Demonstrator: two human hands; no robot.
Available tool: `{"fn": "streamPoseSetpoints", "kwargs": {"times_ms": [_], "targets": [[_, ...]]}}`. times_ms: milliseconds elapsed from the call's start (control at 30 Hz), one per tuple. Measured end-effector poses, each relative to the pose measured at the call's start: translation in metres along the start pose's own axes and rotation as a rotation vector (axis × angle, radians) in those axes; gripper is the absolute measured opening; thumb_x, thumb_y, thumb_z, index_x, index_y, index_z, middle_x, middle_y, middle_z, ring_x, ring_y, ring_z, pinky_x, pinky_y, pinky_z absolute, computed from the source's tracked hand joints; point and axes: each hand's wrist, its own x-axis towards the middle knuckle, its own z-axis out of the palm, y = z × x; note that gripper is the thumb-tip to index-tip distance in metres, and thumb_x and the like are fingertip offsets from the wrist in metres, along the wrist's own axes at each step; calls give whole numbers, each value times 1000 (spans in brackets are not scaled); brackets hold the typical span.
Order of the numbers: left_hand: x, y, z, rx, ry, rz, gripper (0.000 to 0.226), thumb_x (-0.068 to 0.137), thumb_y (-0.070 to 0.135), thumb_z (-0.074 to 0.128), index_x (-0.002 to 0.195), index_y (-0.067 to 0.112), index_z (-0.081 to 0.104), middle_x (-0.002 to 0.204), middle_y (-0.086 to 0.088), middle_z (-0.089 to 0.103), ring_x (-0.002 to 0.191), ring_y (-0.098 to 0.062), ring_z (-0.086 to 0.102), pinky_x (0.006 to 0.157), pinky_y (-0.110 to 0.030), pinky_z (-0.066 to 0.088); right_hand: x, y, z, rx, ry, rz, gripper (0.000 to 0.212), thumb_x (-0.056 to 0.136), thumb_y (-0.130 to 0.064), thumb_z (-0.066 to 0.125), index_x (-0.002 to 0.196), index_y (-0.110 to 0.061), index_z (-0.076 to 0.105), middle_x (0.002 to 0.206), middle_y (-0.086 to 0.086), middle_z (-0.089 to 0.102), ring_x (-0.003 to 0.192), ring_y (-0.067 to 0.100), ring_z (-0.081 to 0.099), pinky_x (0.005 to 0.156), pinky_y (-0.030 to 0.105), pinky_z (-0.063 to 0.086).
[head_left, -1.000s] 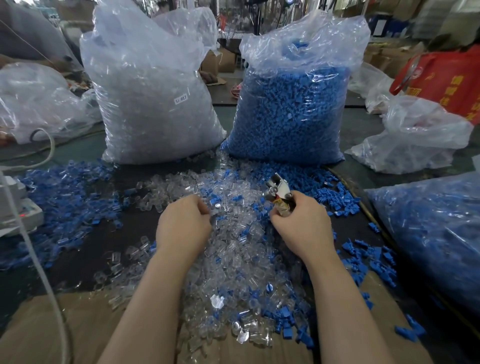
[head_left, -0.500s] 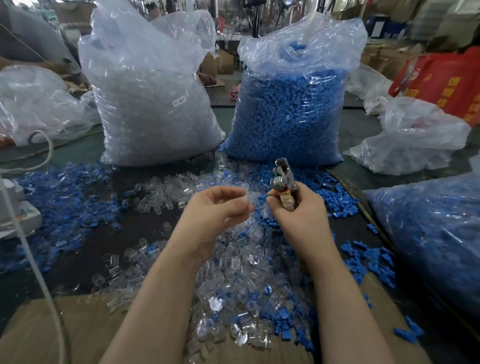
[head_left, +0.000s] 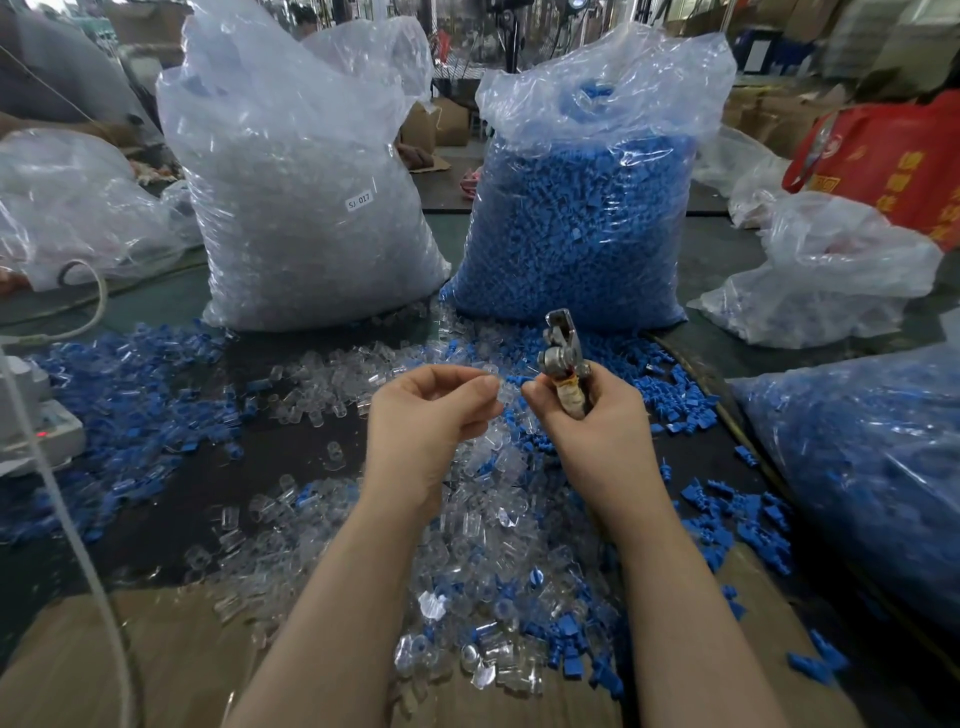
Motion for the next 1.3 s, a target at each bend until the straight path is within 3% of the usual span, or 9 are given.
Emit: {"fn": "streamPoseSetpoints", "kwargs": {"times_ms": [267, 433, 633, 733, 933, 1133, 1300], "targets": [[-2, 0, 6, 172, 8, 92, 5, 79, 5, 75, 80, 9, 72, 72, -8, 74, 77, -26, 73, 68, -30, 59, 0, -2, 2, -43, -3, -8, 15, 88, -29, 71, 78, -28, 60, 67, -19, 63, 60, 0, 53, 57, 25, 43], [-4, -1, 11, 266, 27, 173, 11, 78, 8, 78, 74, 17, 74, 71, -3, 75, 75, -20, 74, 74, -36, 59, -1, -4, 3, -57, 23, 1, 11, 87, -30, 70, 80, -27, 62, 71, -17, 65, 62, 4, 57, 61, 35, 48], [-4, -4, 12, 391, 44, 301, 14, 78, 9, 79, 74, 21, 74, 69, 10, 73, 68, -5, 71, 67, -21, 57, -1, -5, 2, -47, -19, 20, 10, 88, -29, 69, 81, -25, 63, 66, -18, 63, 57, 2, 53, 56, 33, 44], [-5, -6, 14, 438, 68, 365, 16, 77, 7, 79, 72, 21, 72, 68, 16, 71, 63, 2, 67, 59, -9, 49, -1, -5, 0, -48, -41, 23, 12, 88, -27, 69, 79, -25, 61, 63, -18, 61, 56, 2, 52, 55, 31, 42], [-4, -8, 13, 503, 104, 430, 15, 78, 15, 80, 72, 24, 70, 68, 17, 69, 64, 3, 65, 60, -9, 48, -2, -9, -1, -65, -82, 39, 11, 79, -32, 63, 82, -21, 65, 67, -6, 64, 63, 16, 56, 63, 48, 51], [-1, -5, 9, 222, 10, 250, 8, 85, 3, 72, 81, 9, 68, 72, -3, 73, 71, -14, 72, 69, -21, 57, -1, -7, -7, -117, -112, 56, 20, 78, -33, 62, 89, -17, 67, 78, 2, 69, 78, 27, 64, 74, 55, 54], [-2, -2, 7, 80, -79, 287, 10, 88, -2, 66, 84, 7, 66, 71, 3, 71, 70, -8, 71, 69, -15, 54, -1, -5, -10, -219, -213, -2, 8, 84, -25, 64, 89, -19, 64, 74, 0, 65, 72, 24, 59, 69, 52, 52]]}}
